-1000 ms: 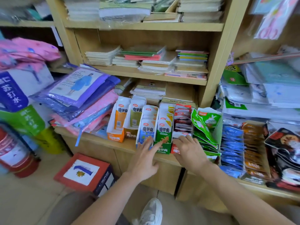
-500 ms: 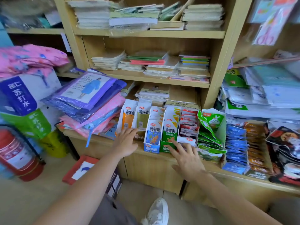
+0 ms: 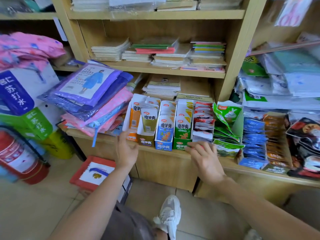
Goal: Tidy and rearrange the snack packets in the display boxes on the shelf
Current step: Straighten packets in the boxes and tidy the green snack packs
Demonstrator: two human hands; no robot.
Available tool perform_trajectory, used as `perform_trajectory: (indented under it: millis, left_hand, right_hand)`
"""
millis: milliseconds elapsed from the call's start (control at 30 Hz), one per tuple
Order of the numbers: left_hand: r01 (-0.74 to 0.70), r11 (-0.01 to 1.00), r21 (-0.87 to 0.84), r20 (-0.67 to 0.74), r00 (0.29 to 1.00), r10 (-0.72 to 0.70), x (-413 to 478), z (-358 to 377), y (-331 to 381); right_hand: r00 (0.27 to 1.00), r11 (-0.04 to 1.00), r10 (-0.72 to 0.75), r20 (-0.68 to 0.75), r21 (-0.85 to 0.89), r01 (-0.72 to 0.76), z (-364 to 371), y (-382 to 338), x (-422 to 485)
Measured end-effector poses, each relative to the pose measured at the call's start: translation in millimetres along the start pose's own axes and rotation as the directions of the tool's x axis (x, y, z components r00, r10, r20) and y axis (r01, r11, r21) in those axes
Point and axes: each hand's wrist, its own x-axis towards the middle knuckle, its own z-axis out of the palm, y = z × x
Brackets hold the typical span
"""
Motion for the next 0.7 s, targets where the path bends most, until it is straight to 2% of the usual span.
perform_trajectory:
  millis: [67, 200, 300, 433, 533, 633, 700]
  left_hand:
    - [0.062, 0.998, -0.022, 0.046, 0.997, -0.061, -2.4, 0.2, -5.5]
    - [-0.091, 0.994, 0.059, 0.208, 0.975, 0.077, 5.0, -0.6, -20.6]
    - [-0.111, 0.992, 0.056, 0.259, 0.961, 0.093, 3.5, 0.6, -24.8]
    - [-0.139, 0.981, 0.132, 0.211, 0.971, 0.109, 1.5, 4.9, -18.1]
    - [-0.228, 0.959, 0.168, 0.059, 0.973, 0.221, -10.6, 13.6, -1.8]
    - [-0.189, 0.97, 0.152, -0.055, 0.978, 0.199, -21.1, 22.6, 17.9]
    - [-0.136, 0.983, 0.124, -0.052, 0.988, 0.143, -24.8, 28.7, 27.2]
  right_hand:
    - [0.997, 0.998, 0.064, 0.041, -0.013, -0.064, -0.7, -18.6, -15.2]
    - [0.913, 0.939, 0.34, 0.225, -0.133, -0.317, -1.7, -17.6, -8.3]
    - [0.907, 0.945, 0.314, 0.281, -0.184, -0.27, 0.9, -6.6, -2.5]
    - [0.912, 0.968, 0.25, 0.326, -0.077, -0.238, 1.8, -3.6, 7.0]
    - [0.929, 0.976, 0.178, 0.324, 0.059, -0.208, -1.2, 3.3, 3.4]
    - [0.961, 0.974, 0.161, 0.223, 0.121, -0.192, -13.6, 10.2, -20.4]
    - [0.965, 0.962, 0.242, 0.103, 0.106, -0.253, -27.2, 14.6, -40.2]
